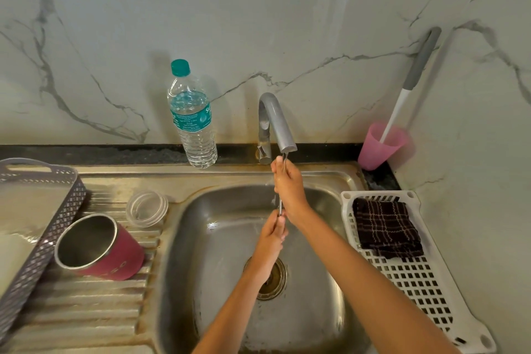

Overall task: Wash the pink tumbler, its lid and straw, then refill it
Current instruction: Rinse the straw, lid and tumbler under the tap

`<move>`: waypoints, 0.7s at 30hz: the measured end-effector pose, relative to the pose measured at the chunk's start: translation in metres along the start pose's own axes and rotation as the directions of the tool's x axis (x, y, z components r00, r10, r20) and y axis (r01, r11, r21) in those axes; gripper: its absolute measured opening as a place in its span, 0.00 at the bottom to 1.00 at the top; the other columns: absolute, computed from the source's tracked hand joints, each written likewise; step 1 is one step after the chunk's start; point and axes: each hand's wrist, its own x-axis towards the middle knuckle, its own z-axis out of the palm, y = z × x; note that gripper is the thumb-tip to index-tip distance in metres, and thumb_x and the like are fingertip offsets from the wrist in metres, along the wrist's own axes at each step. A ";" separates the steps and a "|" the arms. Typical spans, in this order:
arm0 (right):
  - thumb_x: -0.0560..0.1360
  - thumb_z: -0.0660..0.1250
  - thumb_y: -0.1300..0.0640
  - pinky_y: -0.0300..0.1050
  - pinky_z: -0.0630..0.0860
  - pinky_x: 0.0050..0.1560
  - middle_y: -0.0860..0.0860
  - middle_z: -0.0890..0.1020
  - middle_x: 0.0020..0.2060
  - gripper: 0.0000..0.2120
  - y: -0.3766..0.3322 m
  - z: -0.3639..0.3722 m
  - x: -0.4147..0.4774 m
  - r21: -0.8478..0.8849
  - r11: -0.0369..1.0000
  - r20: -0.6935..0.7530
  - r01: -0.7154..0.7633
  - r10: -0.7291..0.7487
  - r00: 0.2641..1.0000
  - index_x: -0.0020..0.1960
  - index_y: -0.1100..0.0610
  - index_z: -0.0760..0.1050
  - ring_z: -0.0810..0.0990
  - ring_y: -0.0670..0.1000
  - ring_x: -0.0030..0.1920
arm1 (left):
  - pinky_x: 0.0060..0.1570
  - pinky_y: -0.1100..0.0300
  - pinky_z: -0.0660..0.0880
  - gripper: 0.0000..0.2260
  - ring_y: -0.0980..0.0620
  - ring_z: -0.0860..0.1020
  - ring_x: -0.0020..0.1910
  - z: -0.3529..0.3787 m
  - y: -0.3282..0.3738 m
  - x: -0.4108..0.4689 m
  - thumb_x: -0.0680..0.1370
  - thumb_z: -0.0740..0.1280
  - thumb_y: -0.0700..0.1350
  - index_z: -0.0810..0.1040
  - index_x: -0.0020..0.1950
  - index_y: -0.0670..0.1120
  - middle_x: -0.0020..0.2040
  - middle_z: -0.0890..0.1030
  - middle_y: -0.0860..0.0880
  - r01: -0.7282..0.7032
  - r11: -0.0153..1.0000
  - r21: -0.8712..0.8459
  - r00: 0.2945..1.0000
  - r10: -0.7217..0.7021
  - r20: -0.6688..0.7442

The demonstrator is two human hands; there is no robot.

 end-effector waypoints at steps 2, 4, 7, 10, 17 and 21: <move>0.83 0.53 0.48 0.36 0.67 0.35 0.47 0.72 0.33 0.15 -0.002 0.000 0.005 -0.005 0.999 -0.008 -0.051 0.051 0.999 0.41 0.52 0.71 0.68 0.42 0.32 | 0.26 0.66 0.56 0.12 0.59 0.59 0.26 0.004 -0.002 0.000 0.85 0.53 0.50 0.72 0.46 0.51 0.32 0.62 0.53 -0.010 1.000 -0.018 0.999 0.010 -0.034; 0.83 0.53 0.51 0.38 0.69 0.38 0.47 0.72 0.34 0.13 -0.002 -0.002 0.005 -0.016 0.999 0.055 -0.049 0.050 0.997 0.44 0.51 0.71 0.70 0.44 0.34 | 0.25 0.68 0.56 0.13 0.59 0.58 0.25 0.001 -0.003 0.002 0.85 0.54 0.51 0.74 0.46 0.50 0.30 0.61 0.53 -0.026 0.999 -0.026 0.996 0.024 -0.090; 0.83 0.52 0.58 0.40 0.73 0.40 0.49 0.74 0.35 0.10 0.008 -0.003 -0.002 -0.082 0.995 0.129 -0.065 0.075 0.989 0.50 0.53 0.71 0.74 0.49 0.37 | 0.22 0.68 0.55 0.14 0.59 0.57 0.24 -0.005 -0.001 0.006 0.85 0.54 0.51 0.73 0.46 0.47 0.29 0.62 0.52 -0.020 0.999 -0.043 0.995 0.016 -0.102; 0.83 0.54 0.56 0.42 0.71 0.36 0.49 0.75 0.36 0.11 0.020 -0.006 0.002 -0.177 0.980 0.031 -0.095 0.102 0.994 0.46 0.52 0.73 0.72 0.47 0.35 | 0.23 0.64 0.52 0.16 0.58 0.56 0.22 -0.002 0.006 0.005 0.85 0.52 0.52 0.71 0.45 0.45 0.27 0.61 0.52 0.021 0.999 -0.049 1.000 -0.020 0.007; 0.82 0.55 0.46 0.40 0.67 0.31 0.50 0.72 0.30 0.19 0.012 -0.007 0.014 -0.082 0.983 -0.070 -0.166 0.161 0.984 0.40 0.57 0.72 0.69 0.46 0.29 | 0.26 0.66 0.59 0.10 0.59 0.62 0.27 0.000 0.004 -0.002 0.86 0.52 0.44 0.71 0.61 0.47 0.36 0.71 0.52 0.043 0.998 -0.043 0.990 -0.037 0.133; 0.83 0.53 0.47 0.44 0.75 0.37 0.50 0.74 0.30 0.18 0.007 -0.012 0.009 -0.024 0.984 0.110 -0.175 0.176 0.978 0.43 0.57 0.73 0.74 0.48 0.30 | 0.23 0.69 0.57 0.11 0.61 0.60 0.23 -0.011 -0.006 0.000 0.85 0.54 0.46 0.75 0.53 0.44 0.31 0.67 0.51 0.073 0.997 0.003 0.996 -0.073 -0.053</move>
